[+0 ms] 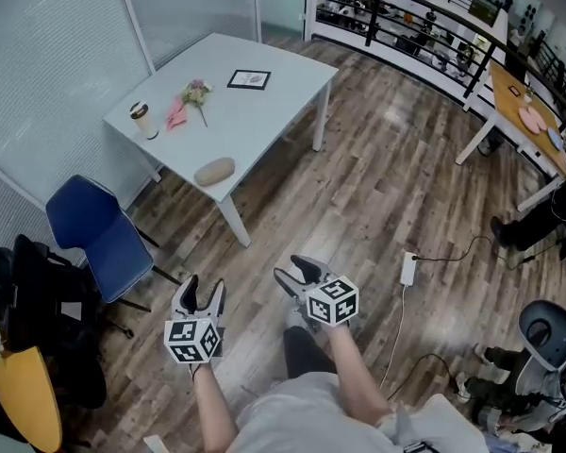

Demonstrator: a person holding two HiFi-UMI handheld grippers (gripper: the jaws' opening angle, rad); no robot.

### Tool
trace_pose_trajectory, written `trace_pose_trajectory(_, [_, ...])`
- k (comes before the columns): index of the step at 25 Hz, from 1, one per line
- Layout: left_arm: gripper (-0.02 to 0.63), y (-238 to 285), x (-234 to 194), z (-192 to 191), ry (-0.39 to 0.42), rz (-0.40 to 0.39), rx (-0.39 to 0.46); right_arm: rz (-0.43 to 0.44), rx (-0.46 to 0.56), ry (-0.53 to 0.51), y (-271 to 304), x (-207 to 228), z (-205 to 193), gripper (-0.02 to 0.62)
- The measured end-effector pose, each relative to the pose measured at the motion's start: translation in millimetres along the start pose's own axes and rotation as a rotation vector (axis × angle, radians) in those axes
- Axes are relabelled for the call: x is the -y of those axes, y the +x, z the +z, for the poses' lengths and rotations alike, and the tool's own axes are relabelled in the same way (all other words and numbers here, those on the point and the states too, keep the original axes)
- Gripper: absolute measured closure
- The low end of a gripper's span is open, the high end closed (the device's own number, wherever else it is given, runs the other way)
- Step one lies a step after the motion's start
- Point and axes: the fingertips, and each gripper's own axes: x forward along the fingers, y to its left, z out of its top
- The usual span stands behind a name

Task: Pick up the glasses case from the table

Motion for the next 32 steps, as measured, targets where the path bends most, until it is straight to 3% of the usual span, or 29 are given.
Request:
trace_pose_trajectory(9, [0.359, 86.5, -9.1, 47.8, 0.011, 0.008, -0.01, 0.047, -0.025, 0.006, 59.1, 61.3, 53.7, 0.378])
trace_pose_trajectory(18, [0.347, 136.5, 0.1, 87.9, 0.008, 0.015, -0.015, 0.077, -0.004, -0.005, 72.3, 104.9, 118.7, 0.377])
trace_pose_trajectory(32, [0.344, 174.3, 5.5, 105.1, 0.113, -0.023, -0.033, 0.107, 0.014, 0.006, 70.2, 119.9, 127.6, 0.378])
